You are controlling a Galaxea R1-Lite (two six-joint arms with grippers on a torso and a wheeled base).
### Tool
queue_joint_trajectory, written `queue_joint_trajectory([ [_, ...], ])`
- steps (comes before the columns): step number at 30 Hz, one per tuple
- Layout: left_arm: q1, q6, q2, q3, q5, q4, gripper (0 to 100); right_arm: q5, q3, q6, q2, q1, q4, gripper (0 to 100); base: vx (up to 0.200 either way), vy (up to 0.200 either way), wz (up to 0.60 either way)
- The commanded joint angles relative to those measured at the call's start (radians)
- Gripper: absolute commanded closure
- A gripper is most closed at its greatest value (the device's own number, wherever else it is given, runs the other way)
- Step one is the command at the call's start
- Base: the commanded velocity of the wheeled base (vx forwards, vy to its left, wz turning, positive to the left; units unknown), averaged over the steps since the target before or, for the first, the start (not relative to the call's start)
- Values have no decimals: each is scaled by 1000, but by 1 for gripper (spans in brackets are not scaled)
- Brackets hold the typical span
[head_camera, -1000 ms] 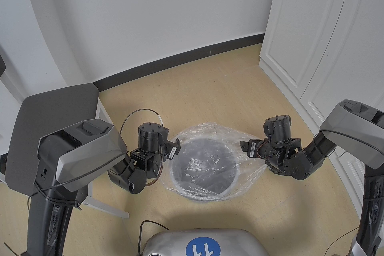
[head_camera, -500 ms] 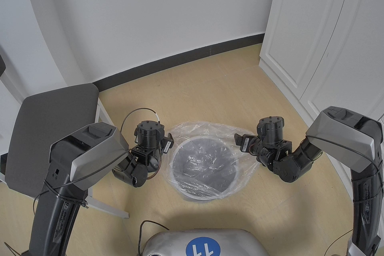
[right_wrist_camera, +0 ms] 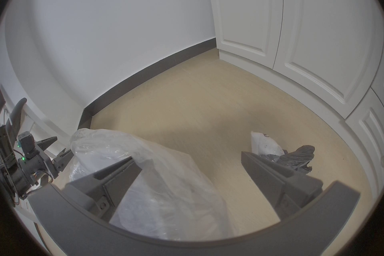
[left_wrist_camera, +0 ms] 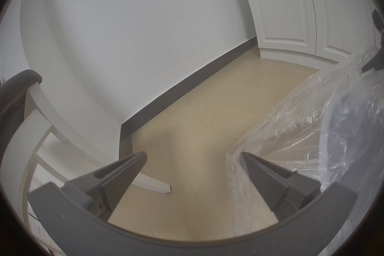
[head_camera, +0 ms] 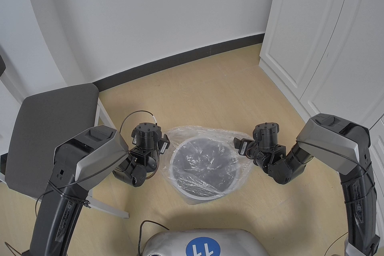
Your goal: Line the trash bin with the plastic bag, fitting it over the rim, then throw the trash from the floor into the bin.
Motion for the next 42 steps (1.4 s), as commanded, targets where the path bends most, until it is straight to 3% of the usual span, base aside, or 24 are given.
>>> queue_joint_trajectory([
  [1, 1, 1, 21, -13, 1, 1, 0, 1, -14, 7, 34, -5, 1, 0, 0, 0, 0],
  [14, 27, 1, 34, -13, -5, 113, 0, 15, -40, 11, 113, -22, 2, 0, 0, 0, 0],
  [23, 32, 1, 7, 23, -5, 110, 0, 21, -25, 14, 99, -20, 1, 0, 0, 0, 0],
  [32, 9, -8, -188, 216, -75, 79, 0, 21, 86, 7, -123, -8, 7, 0, 0, 0, 0],
  [42, -4, -2, -160, 219, -76, 30, 0, 24, 56, 7, -31, -12, 24, 0, 0, 0, 0],
])
